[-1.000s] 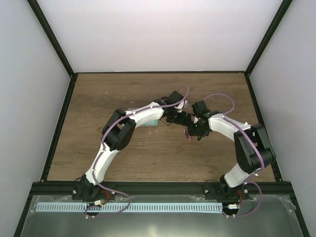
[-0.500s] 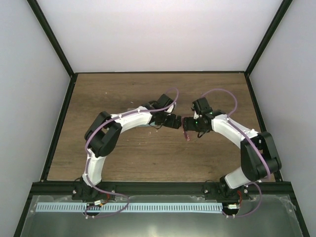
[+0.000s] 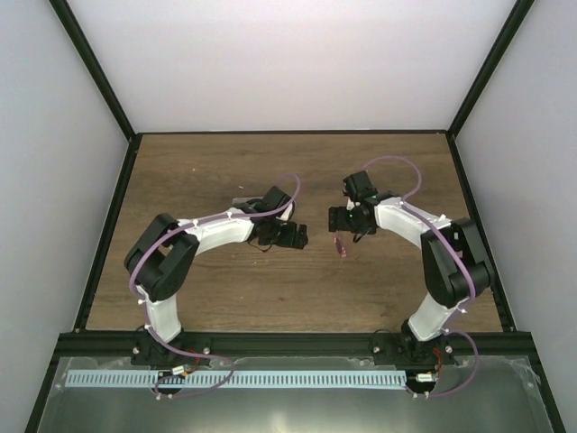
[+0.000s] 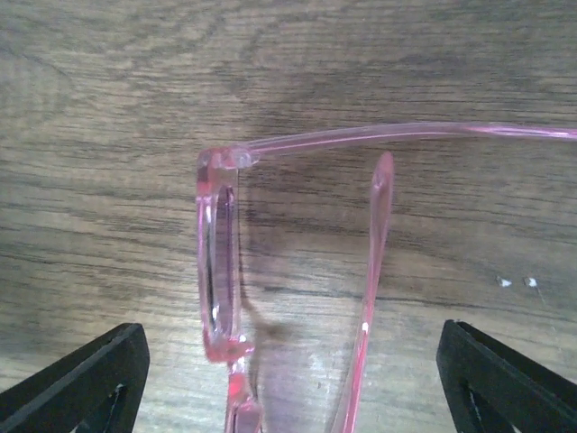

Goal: Organize the sunglasses
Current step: Fold the sunglasses at the center of the board.

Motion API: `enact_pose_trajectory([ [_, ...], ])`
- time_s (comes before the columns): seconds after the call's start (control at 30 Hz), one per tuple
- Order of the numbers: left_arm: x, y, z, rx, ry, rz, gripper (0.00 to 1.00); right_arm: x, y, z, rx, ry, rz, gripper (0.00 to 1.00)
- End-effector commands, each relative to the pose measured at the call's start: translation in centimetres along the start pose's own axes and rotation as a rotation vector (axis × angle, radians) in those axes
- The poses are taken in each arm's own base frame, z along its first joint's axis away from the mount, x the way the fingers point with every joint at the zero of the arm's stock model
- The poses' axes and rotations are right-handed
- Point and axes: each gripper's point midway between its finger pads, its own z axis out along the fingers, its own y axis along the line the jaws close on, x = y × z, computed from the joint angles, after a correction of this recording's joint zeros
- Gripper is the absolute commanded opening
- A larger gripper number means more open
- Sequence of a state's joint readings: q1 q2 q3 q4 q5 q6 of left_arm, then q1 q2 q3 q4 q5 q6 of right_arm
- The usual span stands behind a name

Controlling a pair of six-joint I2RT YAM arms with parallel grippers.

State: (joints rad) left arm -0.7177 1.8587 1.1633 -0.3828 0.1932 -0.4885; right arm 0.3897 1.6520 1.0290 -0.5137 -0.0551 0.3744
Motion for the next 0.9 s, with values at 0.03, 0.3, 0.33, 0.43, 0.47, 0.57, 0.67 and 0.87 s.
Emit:
enact_pose_trajectory([
  [0.03, -0.3, -0.4, -1.3, 0.016, -0.040, -0.001, 0.99, -1.3, 0.2, 1.4, 0.021, -0.008, -0.015, 0.87],
  [0.3, 0.1, -0.1, -0.9, 0.010, -0.021, 0.003, 1.00, -1.3, -0.3, 2.8, 0.062, 0.020, 0.005, 0.55],
  [0.33, 0.2, -0.1, -0.8, 0.010, -0.019, 0.003, 1.00, -1.4, -0.3, 2.8, 0.062, 0.020, 0.005, 0.50],
  [0.43, 0.2, -0.2, -0.6, 0.016, -0.014, 0.006, 1.00, -1.5, -0.3, 2.7, 0.064, 0.023, 0.011, 0.36],
  [0.47, 0.2, -0.2, -0.4, 0.017, -0.011, 0.006, 1.00, -1.5, -0.3, 2.7, 0.065, 0.026, 0.011, 0.34],
  [0.57, 0.3, -0.2, -0.1, 0.020, -0.004, 0.006, 1.00, -1.6, -0.3, 2.7, 0.070, 0.030, 0.013, 0.24],
  [0.67, 0.4, -0.2, 0.1, 0.023, 0.000, 0.006, 1.00, -1.7, -0.3, 2.4, 0.076, 0.028, 0.010, 0.23],
  [0.87, 0.2, -0.5, 0.4, 0.035, 0.005, 0.001, 0.99, -2.4, -0.1, 1.0, 0.069, 0.000, -0.002, 0.20],
])
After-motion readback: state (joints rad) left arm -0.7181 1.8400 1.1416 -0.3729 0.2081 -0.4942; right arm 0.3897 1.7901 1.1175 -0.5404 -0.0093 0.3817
